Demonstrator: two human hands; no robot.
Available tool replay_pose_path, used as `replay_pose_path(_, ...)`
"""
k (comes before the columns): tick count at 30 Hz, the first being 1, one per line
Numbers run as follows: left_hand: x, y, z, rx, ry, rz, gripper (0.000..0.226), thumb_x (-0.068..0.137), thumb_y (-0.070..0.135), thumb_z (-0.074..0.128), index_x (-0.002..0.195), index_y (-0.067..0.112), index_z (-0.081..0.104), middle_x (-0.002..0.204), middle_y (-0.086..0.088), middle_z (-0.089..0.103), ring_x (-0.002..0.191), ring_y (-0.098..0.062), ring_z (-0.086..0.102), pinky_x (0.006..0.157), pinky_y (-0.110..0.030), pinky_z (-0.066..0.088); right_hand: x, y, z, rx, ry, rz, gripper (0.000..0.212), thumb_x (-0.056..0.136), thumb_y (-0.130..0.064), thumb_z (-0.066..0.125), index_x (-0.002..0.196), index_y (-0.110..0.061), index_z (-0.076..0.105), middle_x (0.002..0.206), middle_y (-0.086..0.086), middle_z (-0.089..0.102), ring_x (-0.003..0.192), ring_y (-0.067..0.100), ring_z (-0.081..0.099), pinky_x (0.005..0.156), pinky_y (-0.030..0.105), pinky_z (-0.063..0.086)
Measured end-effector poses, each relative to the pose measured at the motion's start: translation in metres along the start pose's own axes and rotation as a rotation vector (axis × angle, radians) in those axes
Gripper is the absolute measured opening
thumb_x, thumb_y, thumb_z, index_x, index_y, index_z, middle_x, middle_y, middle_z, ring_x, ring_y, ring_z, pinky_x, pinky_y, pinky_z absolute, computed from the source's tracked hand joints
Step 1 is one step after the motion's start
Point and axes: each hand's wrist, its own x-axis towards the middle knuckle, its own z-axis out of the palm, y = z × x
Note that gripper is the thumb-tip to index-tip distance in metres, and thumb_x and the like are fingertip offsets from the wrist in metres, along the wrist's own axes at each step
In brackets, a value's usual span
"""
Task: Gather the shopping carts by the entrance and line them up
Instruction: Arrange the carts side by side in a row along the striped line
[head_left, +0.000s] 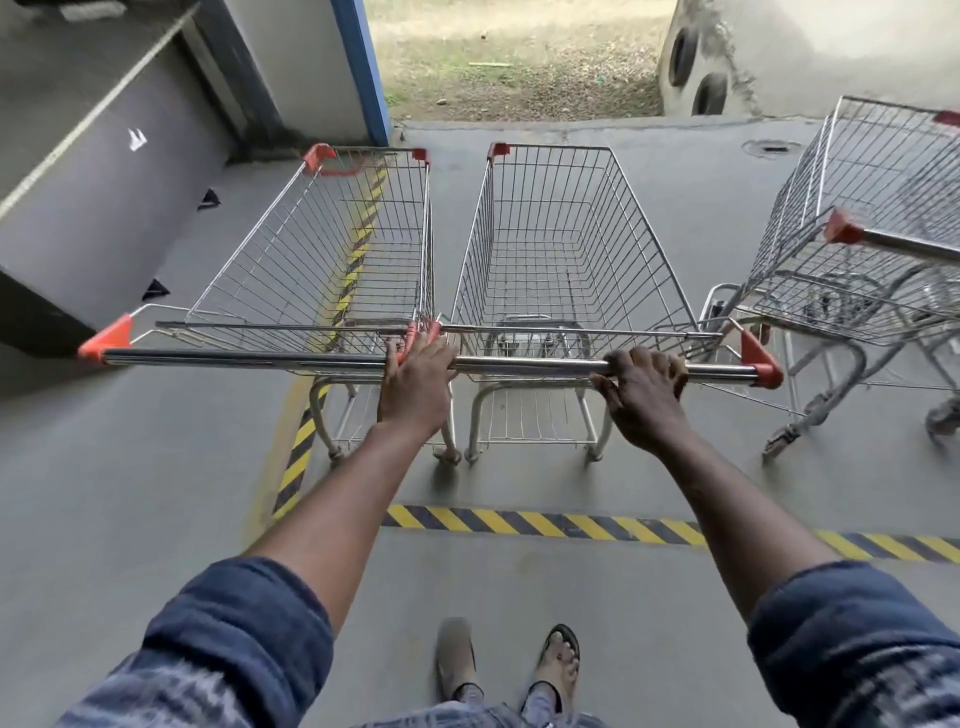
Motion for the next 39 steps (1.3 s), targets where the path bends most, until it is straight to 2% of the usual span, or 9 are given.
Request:
replay_pose_path(5, 0.002, -0.025, -0.01, -0.145, 0.012, 0.128, 0.039, 0.086, 0.017, 0.075, 0.123, 0.025, 0.067, 0.132, 0.001, 0.065, 0.128, -0.022, 0.055, 0.107, -0.047, 0.037, -0.007, 0.001, 0.001, 0.007, 0.032, -0.013, 0.031, 0.098, -0.051, 0.044, 0.117, -0.028, 0.054, 0.111, 0.0, 0.049, 0.113, 0.027, 0.04, 0.104, 0.043, 0.014)
replay_pose_path(8, 0.01, -0.04, -0.025, -0.23, -0.061, 0.128, 0.043, 0.078, 0.018, 0.082, 0.119, 0.021, 0.07, 0.125, -0.004, 0.067, 0.119, -0.024, 0.058, 0.106, -0.043, 0.043, -0.007, 0.001, 0.0, 0.039, 0.03, -0.004, 0.03, 0.098, -0.051, 0.047, 0.116, -0.028, 0.055, 0.111, 0.0, 0.049, 0.115, 0.026, 0.039, 0.105, 0.041, 0.012)
replay_pose_path(16, 0.019, -0.045, -0.033, -0.293, -0.106, 0.09, 0.047, 0.067, 0.015, 0.09, 0.112, 0.016, 0.075, 0.124, -0.001, 0.064, 0.124, -0.022, 0.051, 0.106, -0.034, 0.041, -0.003, 0.002, -0.003, 0.134, 0.041, 0.002, 0.06, 0.084, -0.07, 0.033, 0.114, -0.028, 0.064, 0.107, -0.002, 0.056, 0.113, 0.025, 0.043, 0.101, 0.037, 0.014)
replay_pose_path(19, 0.017, -0.048, -0.033, -0.293, -0.081, 0.073, 0.048, 0.065, 0.015, 0.091, 0.111, 0.018, 0.076, 0.127, 0.0, 0.062, 0.127, -0.021, 0.048, 0.105, -0.031, 0.036, -0.001, 0.002, -0.003, 0.163, 0.049, 0.002, 0.058, 0.084, -0.069, 0.034, 0.112, -0.028, 0.064, 0.105, -0.003, 0.057, 0.112, 0.025, 0.044, 0.101, 0.041, 0.016)
replay_pose_path(24, 0.015, -0.052, -0.035, -0.322, -0.085, 0.036, 0.051, 0.063, 0.02, 0.092, 0.111, 0.026, 0.075, 0.127, 0.007, 0.063, 0.126, -0.018, 0.048, 0.105, -0.039, 0.04, 0.001, 0.003, -0.003, 0.176, 0.047, -0.013, 0.053, 0.084, -0.069, 0.036, 0.107, -0.03, 0.064, 0.1, -0.009, 0.051, 0.108, 0.022, 0.043, 0.102, 0.049, 0.026)
replay_pose_path(28, 0.013, -0.048, -0.036, -0.334, -0.076, 0.003, 0.051, 0.065, 0.018, 0.091, 0.112, 0.024, 0.075, 0.129, 0.006, 0.063, 0.127, -0.019, 0.048, 0.105, -0.036, 0.038, 0.004, 0.005, -0.001, 0.2, 0.048, -0.014, 0.049, 0.084, -0.068, 0.04, 0.105, -0.03, 0.064, 0.101, -0.005, 0.055, 0.106, 0.023, 0.043, 0.102, 0.055, 0.032)
replay_pose_path(33, 0.01, -0.045, -0.033, -0.308, -0.045, 0.004, 0.047, 0.067, 0.015, 0.09, 0.111, 0.024, 0.075, 0.129, 0.004, 0.064, 0.124, -0.022, 0.049, 0.106, -0.04, 0.038, 0.005, 0.007, -0.002, 0.196, 0.041, -0.026, 0.048, 0.085, -0.066, 0.041, 0.105, -0.029, 0.064, 0.1, -0.005, 0.054, 0.106, 0.022, 0.043, 0.103, 0.053, 0.03)
replay_pose_path(37, 0.007, -0.045, -0.028, -0.297, -0.036, 0.005, 0.045, 0.068, 0.018, 0.089, 0.109, 0.03, 0.074, 0.129, 0.006, 0.063, 0.123, -0.023, 0.05, 0.105, -0.048, 0.041, 0.006, 0.008, -0.005, 0.164, 0.027, -0.037, 0.044, 0.086, -0.064, 0.042, 0.105, -0.03, 0.063, 0.1, -0.006, 0.055, 0.106, 0.022, 0.044, 0.099, 0.043, 0.022)
replay_pose_path(39, 0.005, -0.043, -0.026, -0.295, -0.014, 0.003, 0.045, 0.069, 0.013, 0.088, 0.109, 0.027, 0.074, 0.131, 0.003, 0.06, 0.124, -0.023, 0.05, 0.106, -0.047, 0.042, 0.006, 0.007, -0.006, 0.155, 0.014, -0.037, 0.048, 0.085, -0.066, 0.038, 0.106, -0.03, 0.062, 0.101, -0.007, 0.055, 0.105, 0.021, 0.044, 0.096, 0.041, 0.02)
